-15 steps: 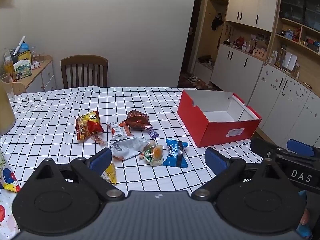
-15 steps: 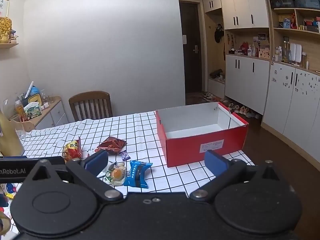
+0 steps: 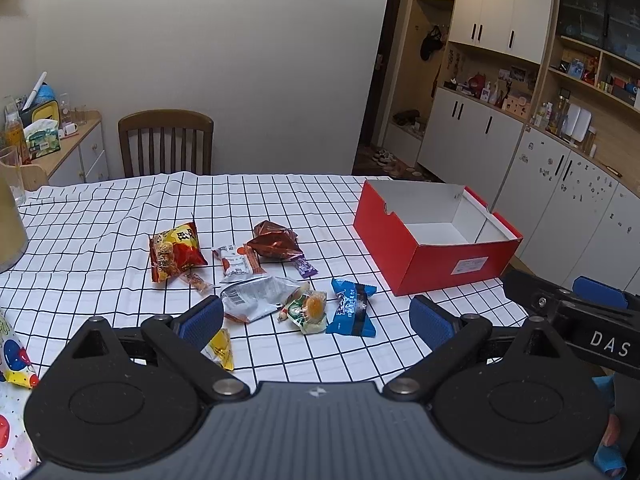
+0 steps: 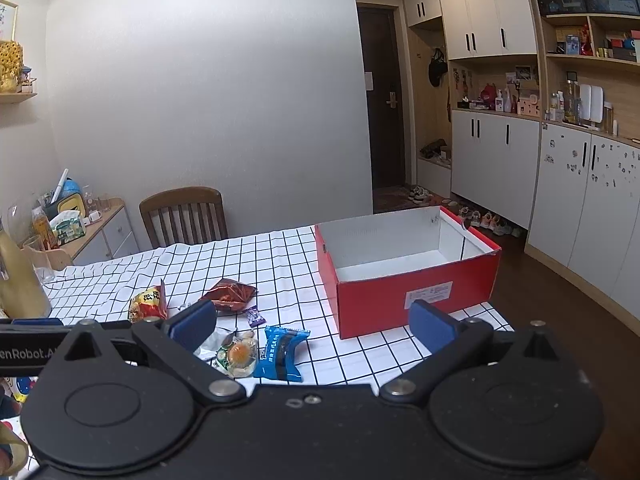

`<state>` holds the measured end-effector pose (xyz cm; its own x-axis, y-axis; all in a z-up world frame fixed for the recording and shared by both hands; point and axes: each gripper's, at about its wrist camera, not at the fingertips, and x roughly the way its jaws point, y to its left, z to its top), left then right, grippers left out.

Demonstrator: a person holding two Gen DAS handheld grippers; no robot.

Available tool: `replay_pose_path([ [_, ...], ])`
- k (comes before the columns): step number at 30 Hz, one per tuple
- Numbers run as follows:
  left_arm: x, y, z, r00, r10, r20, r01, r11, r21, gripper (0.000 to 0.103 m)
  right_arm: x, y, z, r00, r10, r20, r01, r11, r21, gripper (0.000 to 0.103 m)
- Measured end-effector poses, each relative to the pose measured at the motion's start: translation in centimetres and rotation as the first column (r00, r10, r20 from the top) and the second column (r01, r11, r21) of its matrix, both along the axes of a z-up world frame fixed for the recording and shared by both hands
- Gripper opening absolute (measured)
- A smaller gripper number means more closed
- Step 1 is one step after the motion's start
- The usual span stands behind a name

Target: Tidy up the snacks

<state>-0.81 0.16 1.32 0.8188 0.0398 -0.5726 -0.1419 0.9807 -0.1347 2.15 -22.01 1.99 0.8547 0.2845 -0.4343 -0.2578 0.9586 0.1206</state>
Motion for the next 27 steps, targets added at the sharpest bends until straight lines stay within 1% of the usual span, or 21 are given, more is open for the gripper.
replay_pose_path([
  [7, 0.1, 0.5, -0.1, 1.000, 0.014, -0.003, -0.014, 1.000, 0.001, 0.100, -0.2, 0.2, 0.1, 1.000, -0.005, 0.008, 0.005, 1.000, -0.016, 0.103],
  [11, 0.1, 1.0, -0.4, 1.000, 0.020, -0.013, -0.020, 1.000, -0.020, 0.100, -0.3, 0.2, 0.1, 1.000, -0.003, 0.013, 0.003, 1.000, -0.020, 0.103],
  [17, -0.2, 1.1, -0.2, 1.000, 0.025, 0.002, -0.025, 1.000, -0.013, 0.100, -0.3, 0.3, 0.2, 1.000, -0.001, -0.004, 0.001, 1.000, -0.017, 0.103],
  [22, -0.1, 1.2, -0.2, 1.000, 0.029, -0.007, -0.029, 0.999, -0.015, 0.100, -0.2, 0.3, 0.1, 1.000, -0.002, -0.027, 0.002, 1.000, -0.012, 0.103],
  [27, -0.2, 1.3, -0.1, 1.000, 0.028, -0.010, -0.029, 0.999, -0.020, 0.100, -0.2, 0.4, 0.1, 1.000, 0.003, -0.028, -0.003, 1.000, -0.004, 0.103],
])
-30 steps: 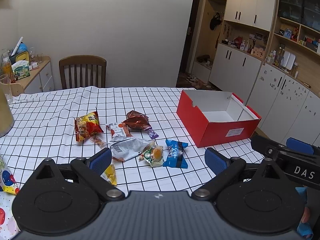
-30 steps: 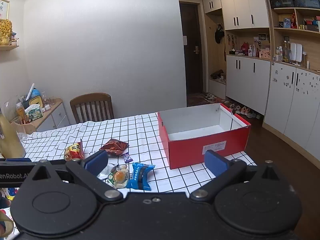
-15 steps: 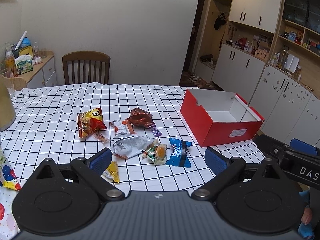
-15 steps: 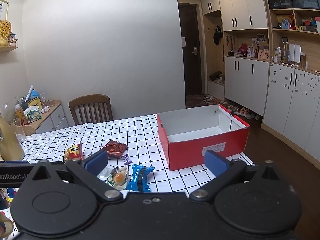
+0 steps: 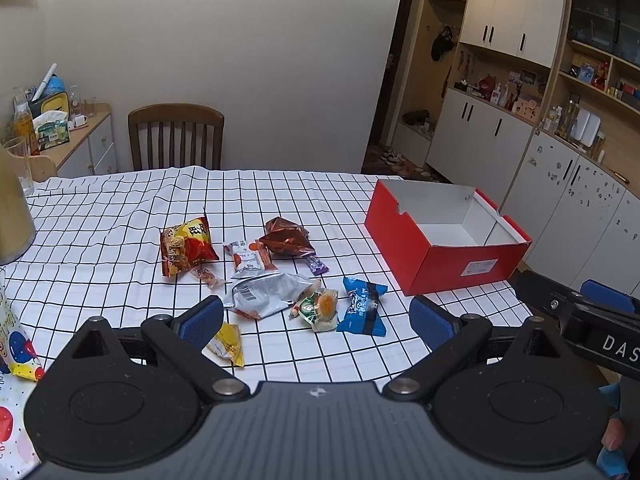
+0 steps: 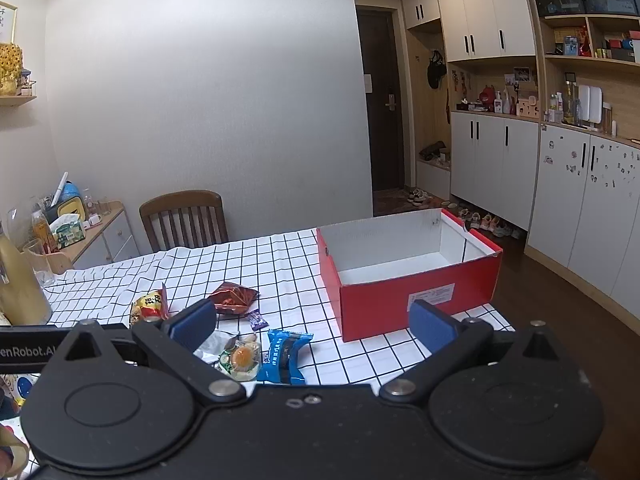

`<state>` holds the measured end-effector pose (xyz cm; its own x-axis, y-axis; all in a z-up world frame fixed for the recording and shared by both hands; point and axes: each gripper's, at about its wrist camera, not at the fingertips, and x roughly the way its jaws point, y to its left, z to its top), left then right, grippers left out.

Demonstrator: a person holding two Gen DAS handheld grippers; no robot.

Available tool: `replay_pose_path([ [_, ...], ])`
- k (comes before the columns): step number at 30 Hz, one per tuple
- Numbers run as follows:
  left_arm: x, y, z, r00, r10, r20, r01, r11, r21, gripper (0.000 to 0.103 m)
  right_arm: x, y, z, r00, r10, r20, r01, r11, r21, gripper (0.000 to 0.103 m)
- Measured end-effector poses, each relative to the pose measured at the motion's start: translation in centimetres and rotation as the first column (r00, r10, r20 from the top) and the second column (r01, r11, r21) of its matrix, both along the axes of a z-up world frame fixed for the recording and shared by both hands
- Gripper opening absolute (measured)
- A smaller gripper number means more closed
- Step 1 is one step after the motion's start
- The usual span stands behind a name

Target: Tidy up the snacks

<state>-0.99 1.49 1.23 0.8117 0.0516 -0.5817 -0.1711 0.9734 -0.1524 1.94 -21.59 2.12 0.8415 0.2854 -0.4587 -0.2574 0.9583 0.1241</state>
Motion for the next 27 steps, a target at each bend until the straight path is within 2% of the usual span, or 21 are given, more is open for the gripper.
replay_pose_path([
  [7, -0.2, 0.3, 0.1, 1.000, 0.003, 0.007, -0.003, 1.000, -0.020, 0.100, -0.3, 0.3, 0.2, 1.000, 0.013, 0.010, -0.013, 1.000, 0.000, 0.103],
  [8, -0.2, 0.4, 0.0, 1.000, 0.002, 0.007, -0.002, 1.000, -0.023, 0.100, -0.3, 0.4, 0.1, 0.999, 0.013, 0.031, -0.013, 1.000, -0.012, 0.103],
  [15, -0.4, 1.0, -0.2, 1.000, -0.005, 0.009, 0.005, 1.000, -0.021, 0.100, -0.5, 0.9, 0.2, 1.000, 0.014, 0.024, -0.014, 1.000, 0.006, 0.103],
  [27, 1.9, 3.1, -3.2, 0.996, 0.036, -0.083, -0.040, 0.998, -0.051, 0.100, 1.3, 2.1, -1.4, 0.998, 0.030, -0.048, -0.030, 0.999, -0.013, 0.103],
])
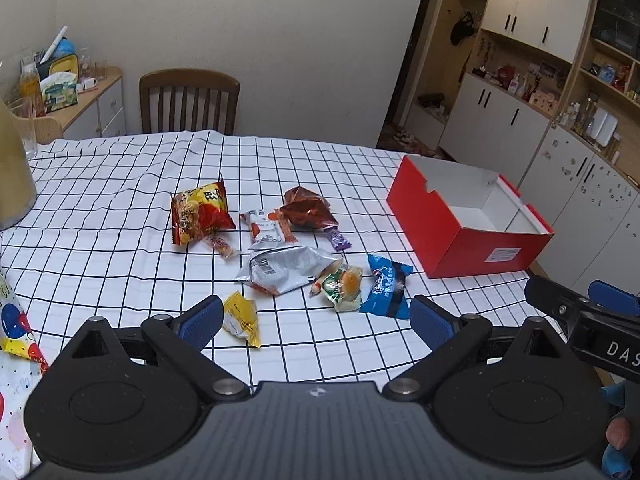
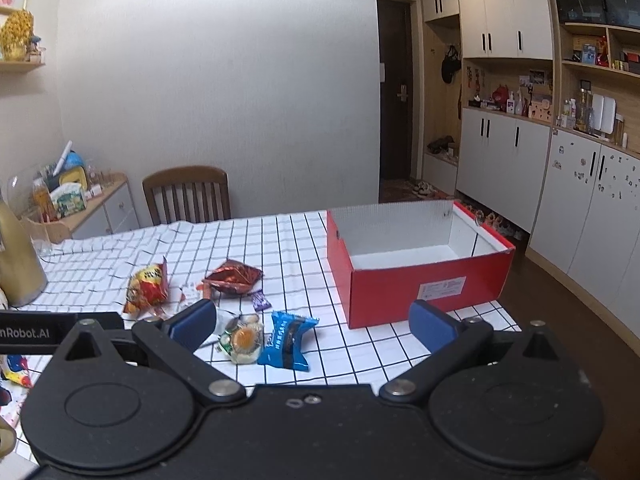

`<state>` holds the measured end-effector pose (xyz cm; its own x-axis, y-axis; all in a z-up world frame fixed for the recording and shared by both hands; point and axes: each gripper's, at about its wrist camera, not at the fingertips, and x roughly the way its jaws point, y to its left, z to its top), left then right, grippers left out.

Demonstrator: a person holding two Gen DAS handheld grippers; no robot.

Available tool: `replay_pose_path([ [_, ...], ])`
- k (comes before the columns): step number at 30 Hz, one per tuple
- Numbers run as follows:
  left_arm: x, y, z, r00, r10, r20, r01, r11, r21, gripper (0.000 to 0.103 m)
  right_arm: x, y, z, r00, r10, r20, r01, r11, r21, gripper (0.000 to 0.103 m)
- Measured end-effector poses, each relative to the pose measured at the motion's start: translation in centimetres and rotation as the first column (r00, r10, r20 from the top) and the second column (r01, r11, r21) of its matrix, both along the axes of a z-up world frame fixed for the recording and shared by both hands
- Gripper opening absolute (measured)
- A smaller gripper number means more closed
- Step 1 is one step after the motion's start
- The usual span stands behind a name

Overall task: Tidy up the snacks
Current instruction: 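Grasp the yellow wrapper with the left tool while the right tool grasps the blue packet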

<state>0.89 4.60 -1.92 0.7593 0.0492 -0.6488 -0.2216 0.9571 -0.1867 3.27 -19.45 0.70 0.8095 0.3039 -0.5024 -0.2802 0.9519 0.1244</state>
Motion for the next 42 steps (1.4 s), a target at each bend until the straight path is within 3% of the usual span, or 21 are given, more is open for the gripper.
replay_pose_path([
  [10, 2.5, 1.4, -2.3, 0.993, 0.080, -0.081, -0.077, 0.996, 0.037, 0.100, 3.9, 1.3, -2.1, 0.996, 0.052, -0.067, -0.052, 0.999, 0.008, 0.103],
  [19, 4.4, 3.5, -6.9, 0.967, 0.159, -0.202, -0.157, 0.987, 0.025, 0.100, 8.7, 3.9, -5.9, 0.977, 0.125, -0.172, -0.133, 0.990, -0.037, 0.101],
  [28, 7.6, 5.6, -9.8, 0.937, 0.229, -0.264, -0.233, 0.972, 0.017, 0.099, 13.8, 6.5, -9.9, 0.952, 0.141, -0.271, -0.170, 0.982, -0.087, 0.087],
  [33, 8.9, 5.6, -10.8, 0.934, 0.224, -0.278, -0.227, 0.974, 0.023, 0.099, 16.0, 7.5, -11.6, 0.943, 0.127, -0.308, -0.171, 0.978, -0.119, 0.080],
  [39, 10.1, 6.0, -11.8, 0.921, 0.245, -0.302, -0.253, 0.967, 0.011, 0.092, 17.8, 8.0, -13.1, 0.921, 0.095, -0.377, -0.158, 0.977, -0.140, 0.069],
  [42, 10.6, 6.3, -12.1, 0.917, 0.244, -0.316, -0.256, 0.967, 0.003, 0.081, 18.3, 8.2, -13.4, 0.916, 0.090, -0.390, -0.155, 0.978, -0.139, 0.066],
])
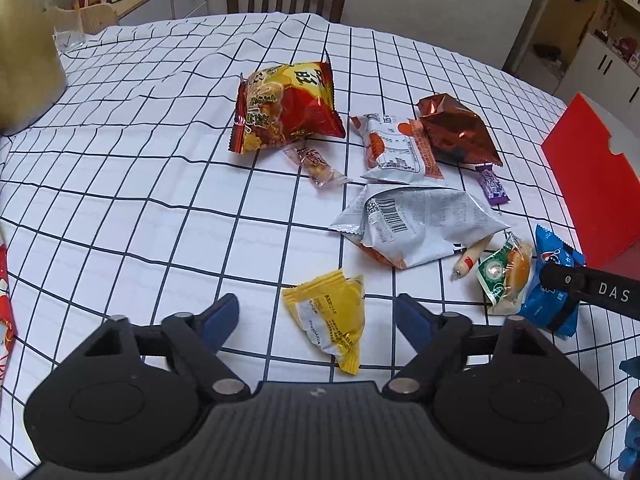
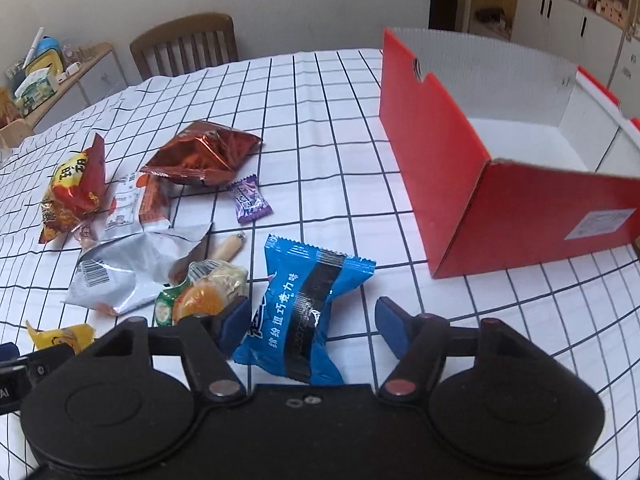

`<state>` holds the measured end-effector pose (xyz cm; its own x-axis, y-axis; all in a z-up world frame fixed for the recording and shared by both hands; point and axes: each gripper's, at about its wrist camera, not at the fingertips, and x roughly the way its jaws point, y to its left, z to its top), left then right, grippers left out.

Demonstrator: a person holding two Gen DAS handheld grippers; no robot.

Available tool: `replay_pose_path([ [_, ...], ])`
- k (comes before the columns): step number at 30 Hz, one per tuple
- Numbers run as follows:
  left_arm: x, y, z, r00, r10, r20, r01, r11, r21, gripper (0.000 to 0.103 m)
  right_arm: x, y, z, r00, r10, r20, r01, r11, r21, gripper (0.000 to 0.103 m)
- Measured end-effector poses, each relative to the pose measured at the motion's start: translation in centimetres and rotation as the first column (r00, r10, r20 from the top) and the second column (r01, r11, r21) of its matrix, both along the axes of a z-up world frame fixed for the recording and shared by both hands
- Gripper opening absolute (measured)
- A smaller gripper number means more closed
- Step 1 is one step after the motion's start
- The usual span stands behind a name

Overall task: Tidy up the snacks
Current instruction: 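Grasp the yellow wrapper with the left tool while the right tool grasps the blue packet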

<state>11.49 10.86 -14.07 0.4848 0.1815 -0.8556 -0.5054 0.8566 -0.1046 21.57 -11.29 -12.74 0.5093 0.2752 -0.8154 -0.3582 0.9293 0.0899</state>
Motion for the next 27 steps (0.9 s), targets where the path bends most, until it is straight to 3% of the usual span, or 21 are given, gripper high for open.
replay_pose_path([
  [13, 0.9, 0.4, -0.8, 0.999, -0.016, -0.030, 0.016, 1.000, -0.008, 0.047, 1.0, 1.4, -0.5, 1.000, -0.018, -0.004, 0.018, 0.999, -0.037, 0.057],
  [18, 0.7, 0.9, -0.8, 1.000, -0.004, -0.020, 0.004, 1.000, -0.031, 0.046, 1.2, 1.4, -0.4, 0.999, -0.042, -0.029, 0.041, 0.999, -0.020, 0.048],
  [21, 0.5, 1.2, -0.7, 1.000, 0.005, -0.017, -0.006, 0.999, -0.052, 0.043, 1.1, 1.5, -0.3, 0.998, -0.045, -0.033, 0.044, 0.999, -0.014, 0.035],
  [27, -0.2, 1.6, -0.7, 1.000, 0.002, -0.014, -0.003, 0.998, -0.066, 0.037, 0.5, 1.1, 0.1, 0.998, -0.061, -0.027, 0.061, 0.998, -0.015, 0.030],
])
